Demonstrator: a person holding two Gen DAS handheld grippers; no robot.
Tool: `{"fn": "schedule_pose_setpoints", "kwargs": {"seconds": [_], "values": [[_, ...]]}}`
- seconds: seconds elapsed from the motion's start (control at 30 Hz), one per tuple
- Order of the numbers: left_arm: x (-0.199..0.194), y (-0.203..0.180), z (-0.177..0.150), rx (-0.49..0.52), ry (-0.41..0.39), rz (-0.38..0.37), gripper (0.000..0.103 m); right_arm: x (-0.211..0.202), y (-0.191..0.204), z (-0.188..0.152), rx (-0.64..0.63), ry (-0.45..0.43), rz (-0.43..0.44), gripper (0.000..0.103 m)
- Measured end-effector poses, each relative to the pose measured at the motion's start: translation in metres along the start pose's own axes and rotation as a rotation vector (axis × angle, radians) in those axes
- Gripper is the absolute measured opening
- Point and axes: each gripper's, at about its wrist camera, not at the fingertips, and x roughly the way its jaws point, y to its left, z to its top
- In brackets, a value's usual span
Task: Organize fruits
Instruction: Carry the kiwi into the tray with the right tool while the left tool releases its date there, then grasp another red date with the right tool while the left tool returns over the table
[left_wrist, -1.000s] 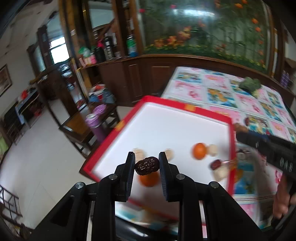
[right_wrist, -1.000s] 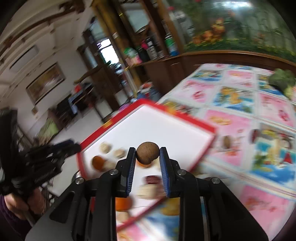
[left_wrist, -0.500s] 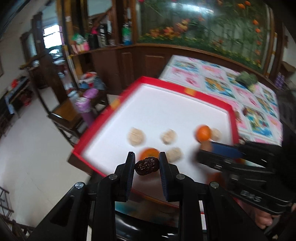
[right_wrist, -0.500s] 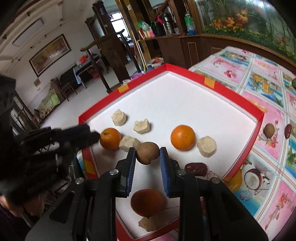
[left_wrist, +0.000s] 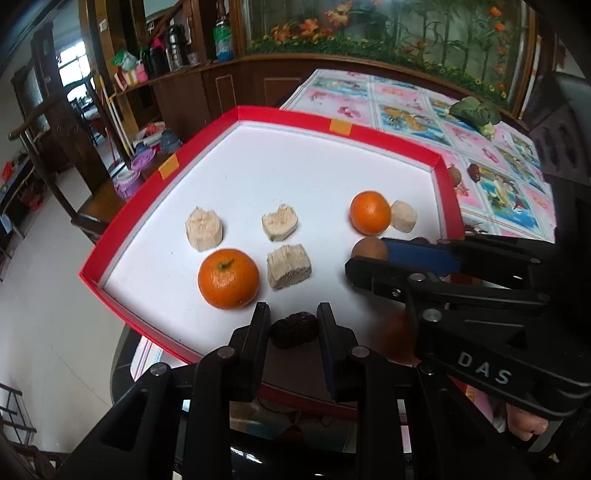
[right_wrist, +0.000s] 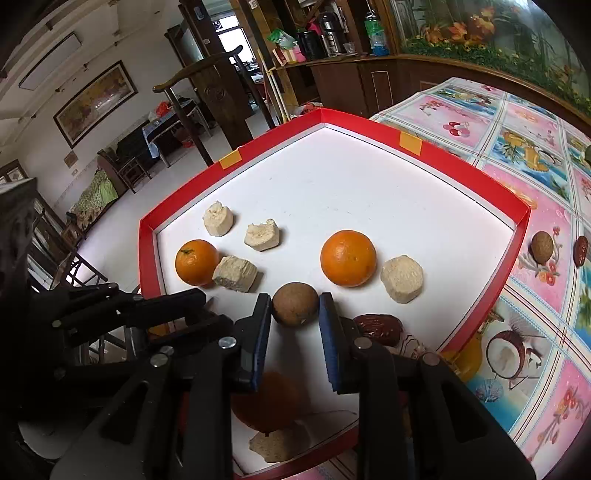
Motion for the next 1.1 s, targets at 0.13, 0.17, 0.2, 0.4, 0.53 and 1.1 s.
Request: {"fn": "schedule_pose_setpoints", "kwargs": {"seconds": [0.13, 0.17, 0.2, 0.4, 0.53, 1.1], "values": [[0.000, -0.002, -0.001, 0.006, 0.005, 0.024, 0.026, 0.000, -0.002, 0.000, -0.015, 0.000, 0.026, 0.029], [0.001, -0.003, -0.001, 0.006, 0.006, 0.026, 0.028, 0.000, -0.001, -0.001, -0.018, 0.004, 0.031, 0.030], [0.000, -0.003, -0.002, 0.006, 0.007, 0.025, 0.029, -0.001, -0.002, -0.001, -0.021, 0.006, 0.045, 0.031], [-0.005, -0.004, -0.002, 0.015, -0.002, 0.061, 0.045, -0.026, -0.025, 0.002, 0.042, -0.071, 0.102, 0.041], [-0.011, -0.006, 0.004, 0.013, -0.022, 0.083, 0.047, -0.057, -0.062, 0.001, 0.118, -0.166, 0.082, 0.041], [-0.033, -0.092, 0.049, 0.151, -0.142, -0.148, 0.057, -0.065, -0.204, 0.020, 0.436, -0.169, -0.306, 0.036]]}}
